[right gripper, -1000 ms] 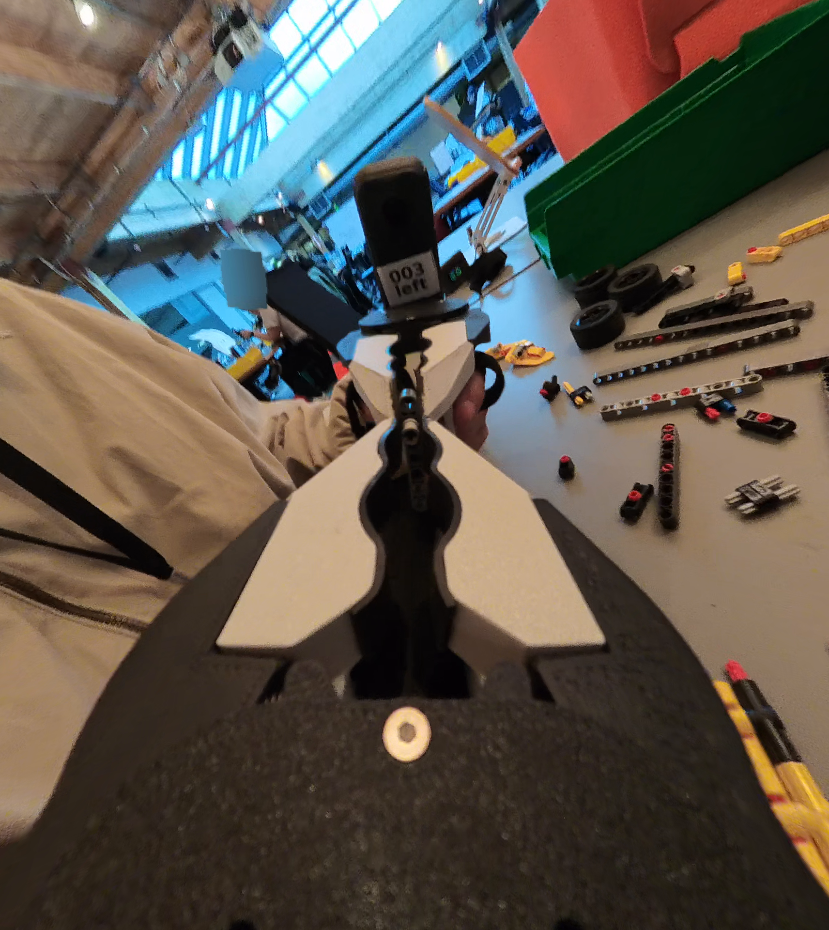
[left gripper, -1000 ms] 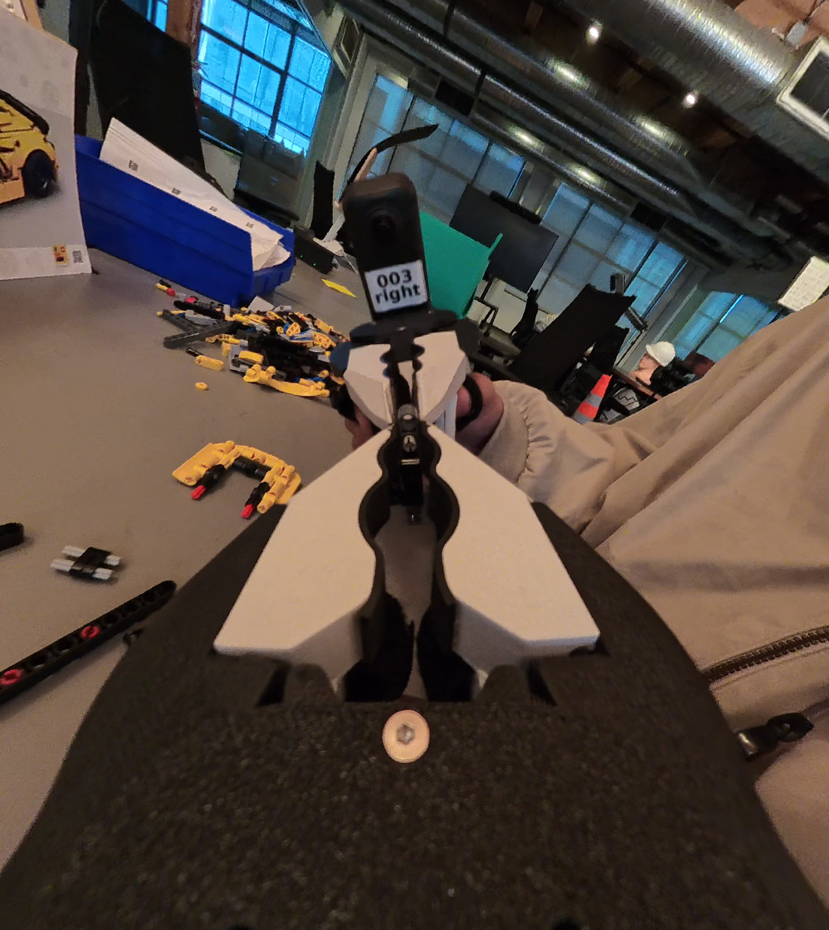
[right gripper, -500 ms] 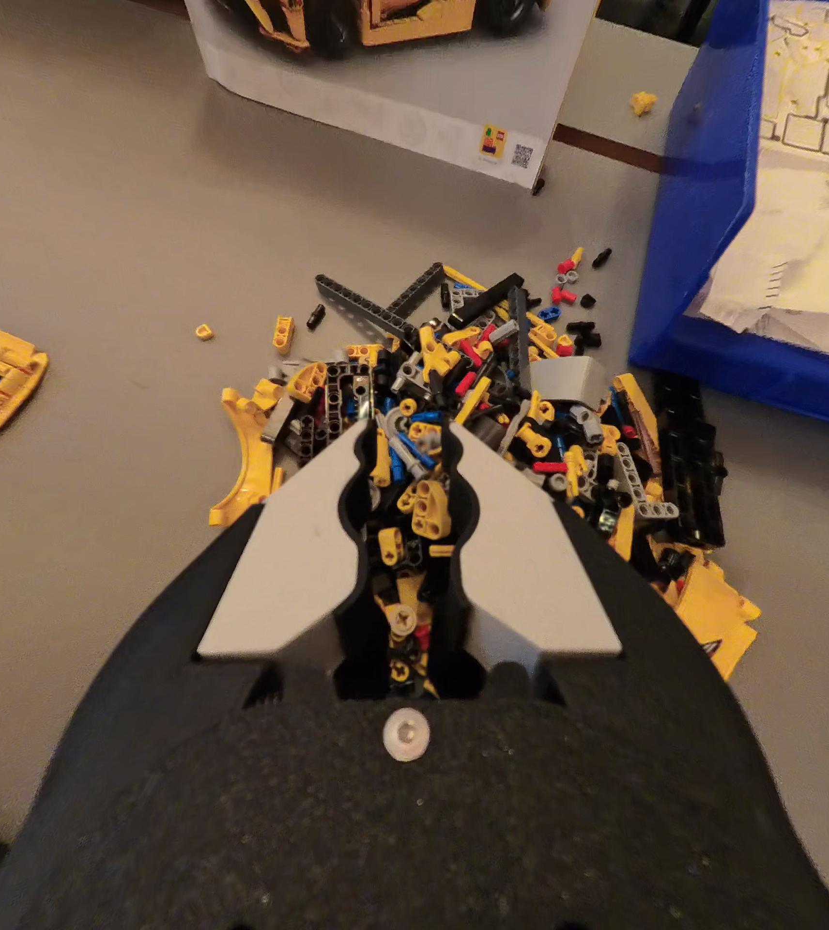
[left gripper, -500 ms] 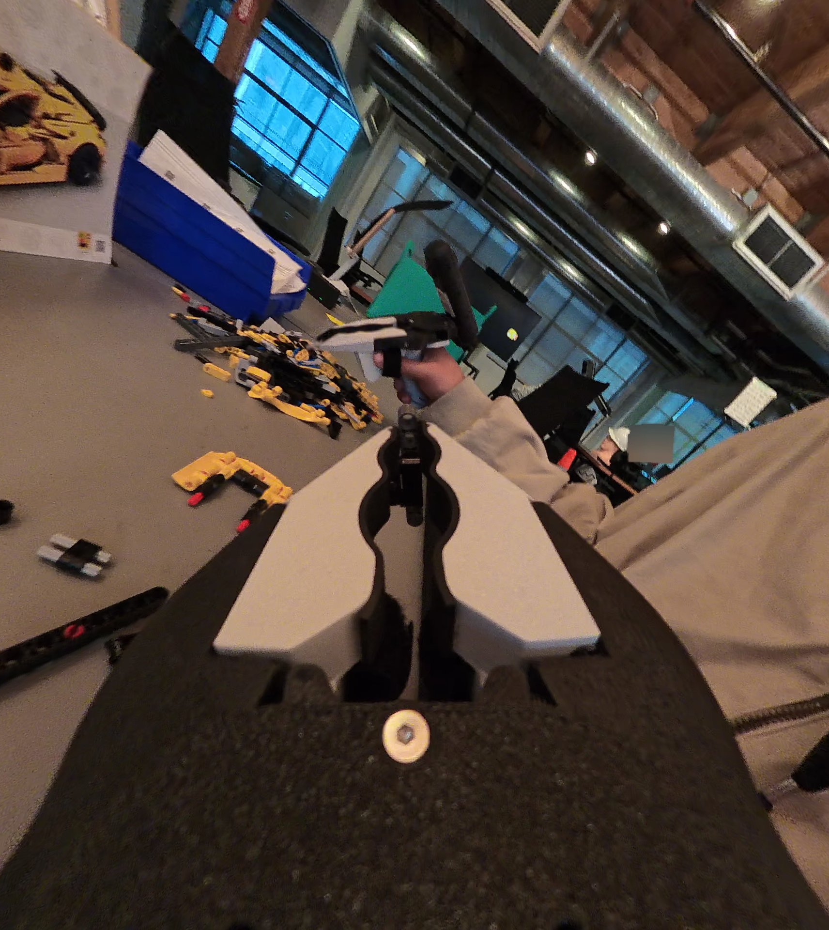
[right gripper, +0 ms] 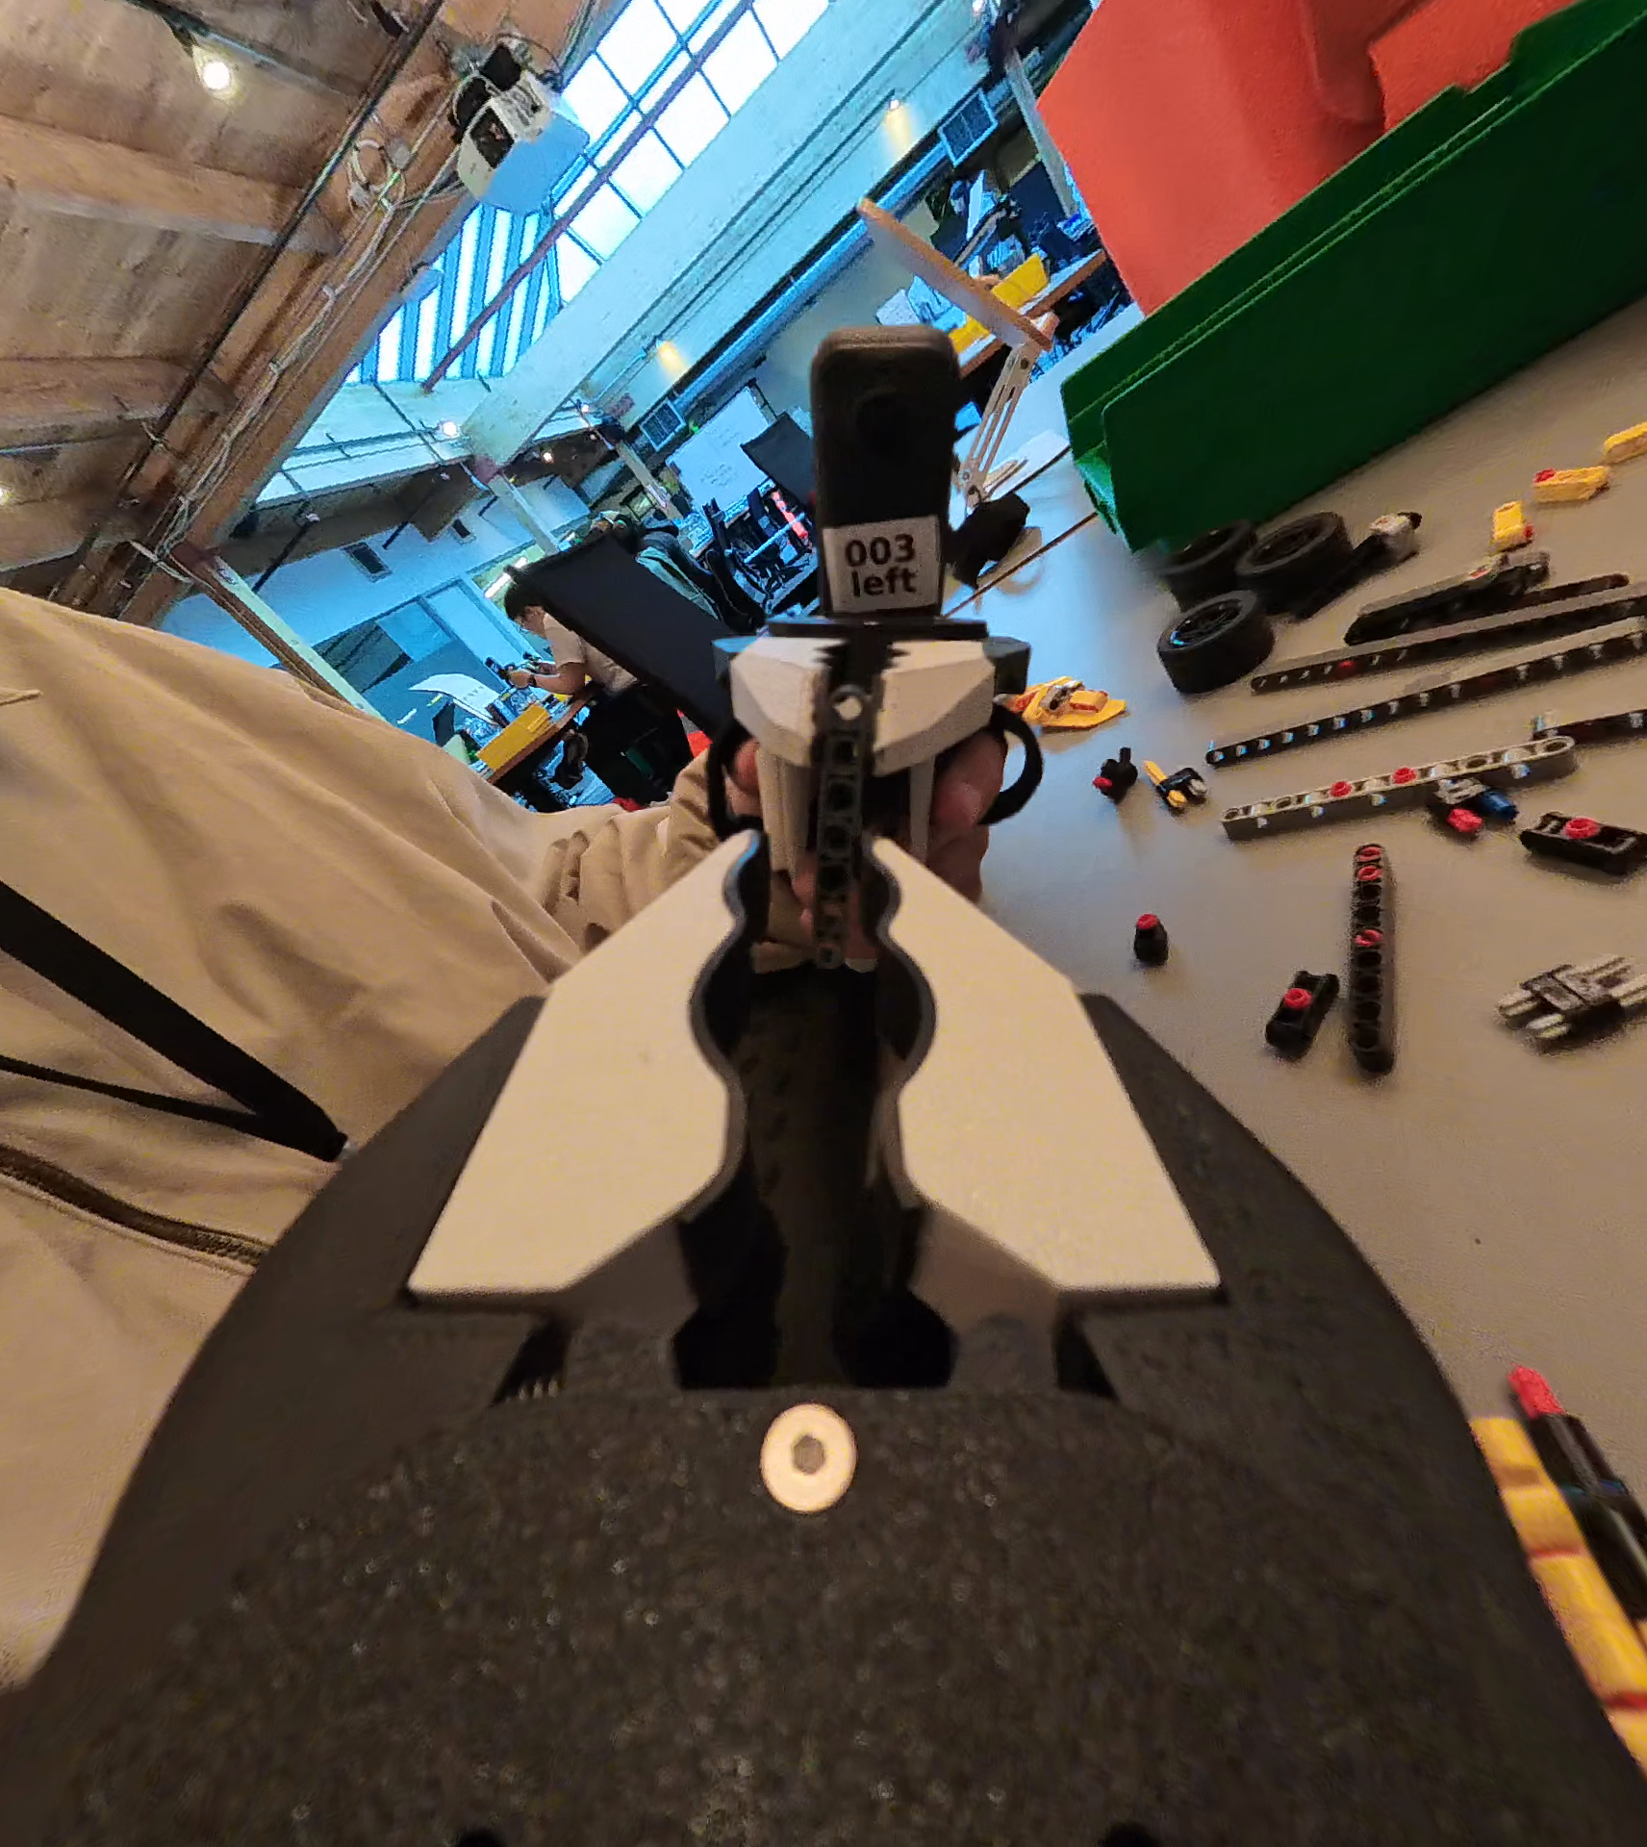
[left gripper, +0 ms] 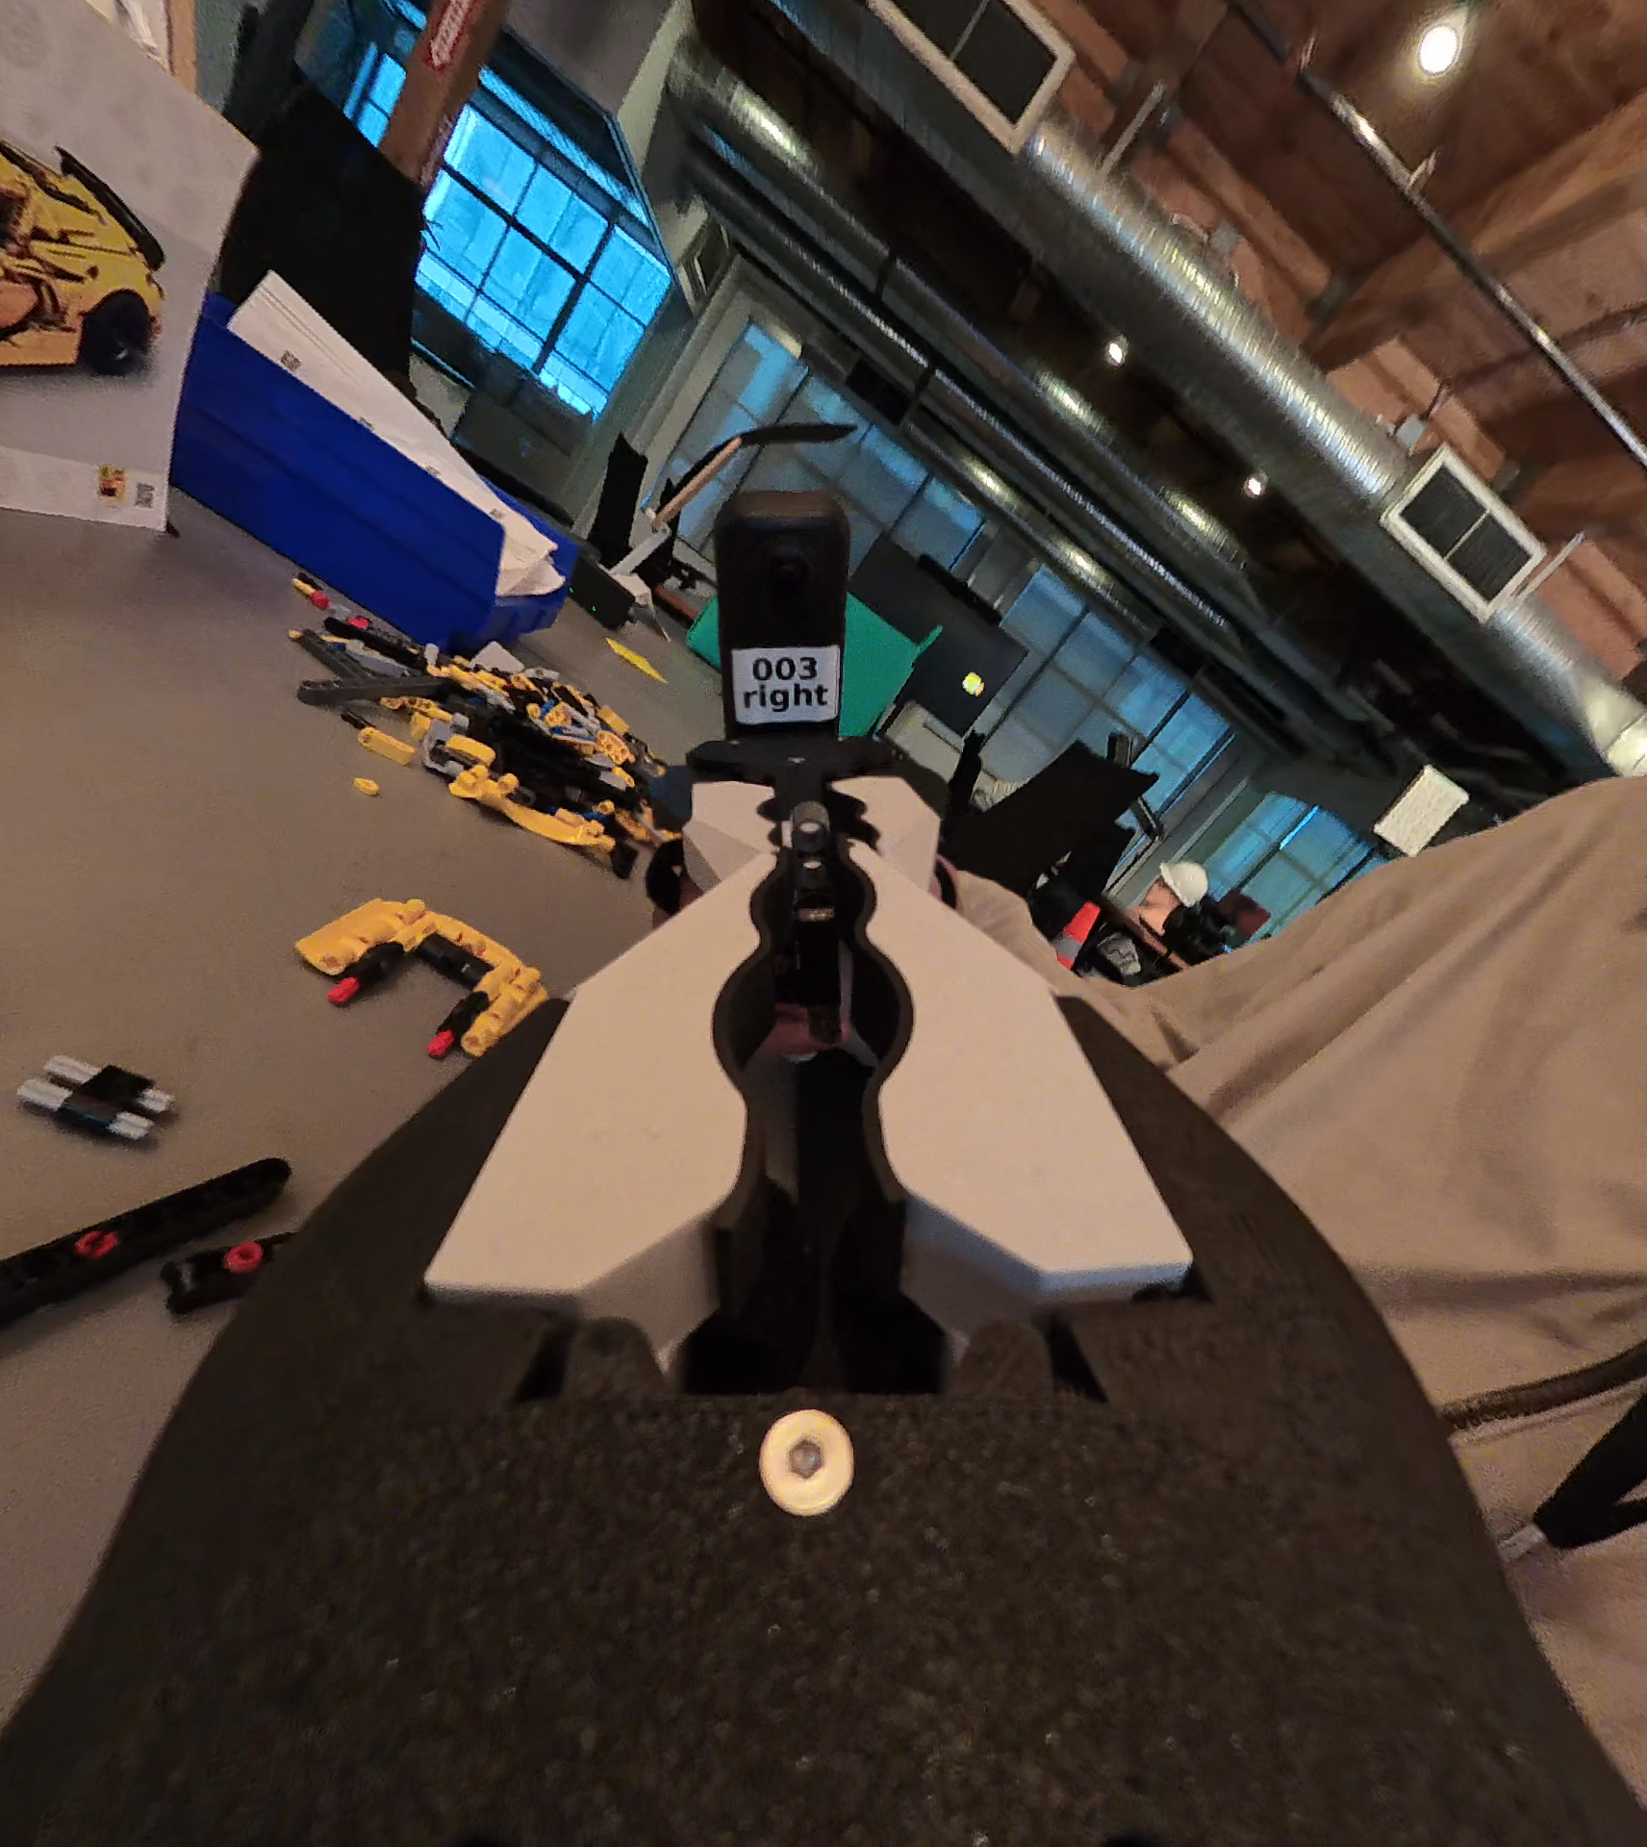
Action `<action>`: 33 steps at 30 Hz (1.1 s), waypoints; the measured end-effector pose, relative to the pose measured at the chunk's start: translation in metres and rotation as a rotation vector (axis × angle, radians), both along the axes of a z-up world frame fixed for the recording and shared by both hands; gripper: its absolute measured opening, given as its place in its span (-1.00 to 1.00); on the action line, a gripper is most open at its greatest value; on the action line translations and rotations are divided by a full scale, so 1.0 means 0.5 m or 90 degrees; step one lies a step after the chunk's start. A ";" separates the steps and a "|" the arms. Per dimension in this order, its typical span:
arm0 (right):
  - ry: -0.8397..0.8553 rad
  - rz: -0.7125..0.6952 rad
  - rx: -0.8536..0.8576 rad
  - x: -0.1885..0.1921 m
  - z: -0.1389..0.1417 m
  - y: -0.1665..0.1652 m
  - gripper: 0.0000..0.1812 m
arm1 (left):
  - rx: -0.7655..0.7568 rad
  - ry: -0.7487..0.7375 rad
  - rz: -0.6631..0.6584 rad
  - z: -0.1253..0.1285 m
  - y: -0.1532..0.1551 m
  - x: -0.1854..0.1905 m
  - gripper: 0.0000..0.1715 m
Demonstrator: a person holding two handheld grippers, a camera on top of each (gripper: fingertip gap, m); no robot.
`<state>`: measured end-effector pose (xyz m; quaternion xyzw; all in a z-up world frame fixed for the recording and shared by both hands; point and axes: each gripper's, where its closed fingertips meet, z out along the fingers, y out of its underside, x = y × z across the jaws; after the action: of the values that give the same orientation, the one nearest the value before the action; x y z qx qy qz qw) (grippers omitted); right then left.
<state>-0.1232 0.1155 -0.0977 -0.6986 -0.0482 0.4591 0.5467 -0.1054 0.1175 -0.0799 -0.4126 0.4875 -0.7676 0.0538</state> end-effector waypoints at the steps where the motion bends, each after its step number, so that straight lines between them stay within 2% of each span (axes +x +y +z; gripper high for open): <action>1: -0.008 -0.003 -0.003 0.000 -0.005 0.000 -0.87 | 0.007 0.000 -0.006 -0.001 -0.005 -0.001 -0.92; 6: -0.005 -0.017 -0.009 0.007 -0.011 -0.001 -0.92 | 0.018 0.002 -0.001 -0.005 -0.007 0.004 -0.92; 7: 0.000 -0.024 0.002 0.014 -0.006 -0.001 -0.92 | 0.007 0.002 0.007 -0.003 0.001 0.005 -0.89; 9: 0.039 -0.019 0.018 0.026 0.009 -0.010 -0.92 | -0.013 0.009 0.013 -0.002 0.014 0.005 -0.69; 10: 0.054 -0.018 0.023 0.029 0.014 -0.013 -0.93 | -0.011 0.011 0.005 -0.004 0.012 0.003 -0.68; 15: 0.033 -0.012 0.024 0.018 0.009 -0.013 -0.92 | 0.063 0.010 -0.031 -0.020 -0.032 -0.001 -0.69; 16: 0.029 -0.011 0.025 0.017 0.008 -0.013 -0.92 | 0.072 0.008 -0.032 -0.021 -0.034 -0.001 -0.77; 22: 0.029 -0.021 0.035 0.015 0.009 -0.009 -0.92 | 0.066 0.007 -0.038 -0.022 -0.030 -0.006 -0.79; 26: 0.029 0.011 0.051 0.002 0.018 -0.020 -0.92 | 0.057 -0.009 -0.066 -0.013 -0.039 -0.019 -0.80; 33: 0.012 0.037 0.037 0.003 0.010 -0.027 -0.93 | 0.123 -0.011 -0.055 -0.024 -0.043 -0.020 -0.81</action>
<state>-0.1217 0.1023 -0.0929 -0.6761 -0.0769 0.4800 0.5537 -0.1157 0.0959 -0.0917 -0.3774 0.5759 -0.7222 0.0648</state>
